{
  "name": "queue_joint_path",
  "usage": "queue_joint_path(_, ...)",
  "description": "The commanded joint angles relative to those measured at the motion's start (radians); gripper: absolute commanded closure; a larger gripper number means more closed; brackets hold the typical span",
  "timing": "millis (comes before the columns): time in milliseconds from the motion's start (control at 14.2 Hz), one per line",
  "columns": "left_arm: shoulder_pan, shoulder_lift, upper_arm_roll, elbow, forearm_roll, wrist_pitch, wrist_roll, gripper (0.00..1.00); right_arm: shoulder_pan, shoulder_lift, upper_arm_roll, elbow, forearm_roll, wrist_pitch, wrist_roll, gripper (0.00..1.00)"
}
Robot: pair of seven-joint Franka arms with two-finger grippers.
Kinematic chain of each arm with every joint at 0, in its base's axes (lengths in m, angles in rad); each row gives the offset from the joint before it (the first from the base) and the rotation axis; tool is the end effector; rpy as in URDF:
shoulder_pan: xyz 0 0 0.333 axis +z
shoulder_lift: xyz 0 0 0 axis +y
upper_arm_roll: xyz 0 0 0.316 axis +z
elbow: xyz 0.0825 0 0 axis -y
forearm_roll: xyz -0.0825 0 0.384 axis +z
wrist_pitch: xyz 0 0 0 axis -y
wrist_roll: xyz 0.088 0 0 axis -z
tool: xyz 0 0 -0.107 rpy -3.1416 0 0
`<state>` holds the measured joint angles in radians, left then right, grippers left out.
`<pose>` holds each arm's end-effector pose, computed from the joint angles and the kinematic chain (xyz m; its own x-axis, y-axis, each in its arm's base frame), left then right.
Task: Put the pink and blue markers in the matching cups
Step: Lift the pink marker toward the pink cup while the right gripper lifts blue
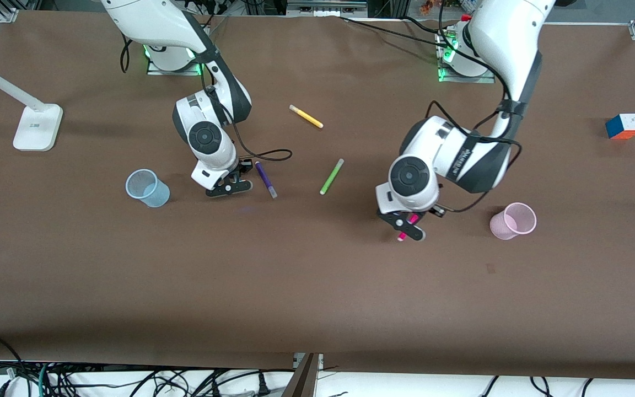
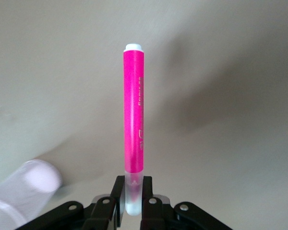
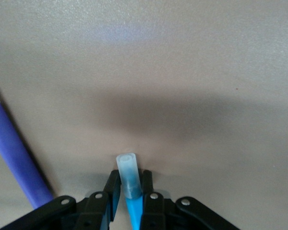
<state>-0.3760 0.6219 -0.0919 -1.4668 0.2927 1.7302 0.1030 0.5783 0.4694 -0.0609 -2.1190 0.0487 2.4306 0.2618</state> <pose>0.6160 -0.2709 0.2956 0.7514 -0.5459 -0.3706 -0.6311 -0.7586 -0.1622 0.4858 0.2759 0.1751 0.9654 0.2132 -0.1500 0.2217 -0.9742 0.0422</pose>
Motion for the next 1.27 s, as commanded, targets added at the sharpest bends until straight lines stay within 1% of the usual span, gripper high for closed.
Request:
queue_joint_path(0,0.058,0.009,0.004,0.054,0.066,-0.138,0.214,1.0,0.002,-0.006,0.006,-0.019,0.014,0.027,0.002,0.96)
queue_joint_path(71,0.075,0.007,0.004,0.059,0.091,-0.176,0.237,1.0,0.0,-0.014,0.006,-0.016,0.014,0.025,0.002,1.0)
queue_joint_path(212,0.083,0.005,0.007,0.062,0.178,-0.257,0.269,1.0,-0.002,-0.052,0.003,0.003,0.014,0.016,-0.015,1.0)
queue_joint_path(353,0.098,0.005,0.017,0.062,0.265,-0.305,0.378,1.0,-0.002,-0.101,-0.004,0.017,0.014,0.012,-0.027,1.0)
queue_joint_path(424,0.115,0.005,0.032,0.062,0.298,-0.307,0.446,1.0,-0.003,-0.127,-0.011,0.025,0.014,0.01,-0.071,1.0)
queue_joint_path(494,0.13,0.005,0.043,0.062,0.328,-0.307,0.516,1.0,-0.003,-0.15,-0.031,0.028,0.014,-0.001,-0.152,1.0)
queue_joint_path(635,0.158,0.005,0.047,0.062,0.382,-0.307,0.613,1.0,-0.005,-0.205,-0.072,0.031,0.014,-0.063,-0.315,1.0)
queue_joint_path(776,0.184,0.005,0.05,0.059,0.437,-0.305,0.627,1.0,-0.006,-0.264,-0.109,0.033,0.016,-0.137,-0.471,1.0)
queue_joint_path(918,0.225,0.009,0.049,0.056,0.454,-0.301,0.627,1.0,-0.006,-0.296,-0.132,0.059,0.022,-0.23,-0.611,1.0)
queue_joint_path(1059,0.241,0.015,0.049,0.042,0.453,-0.301,0.627,1.0,-0.006,-0.311,-0.172,0.074,0.022,-0.274,-0.807,1.0)
queue_joint_path(1129,0.241,0.022,0.049,0.022,0.45,-0.299,0.62,1.0,-0.006,-0.319,-0.191,0.074,0.037,-0.274,-0.925,1.0)
queue_joint_path(1200,0.242,0.03,0.047,0.008,0.442,-0.294,0.61,1.0,-0.006,-0.321,-0.215,0.074,0.084,-0.277,-1.043,1.0)
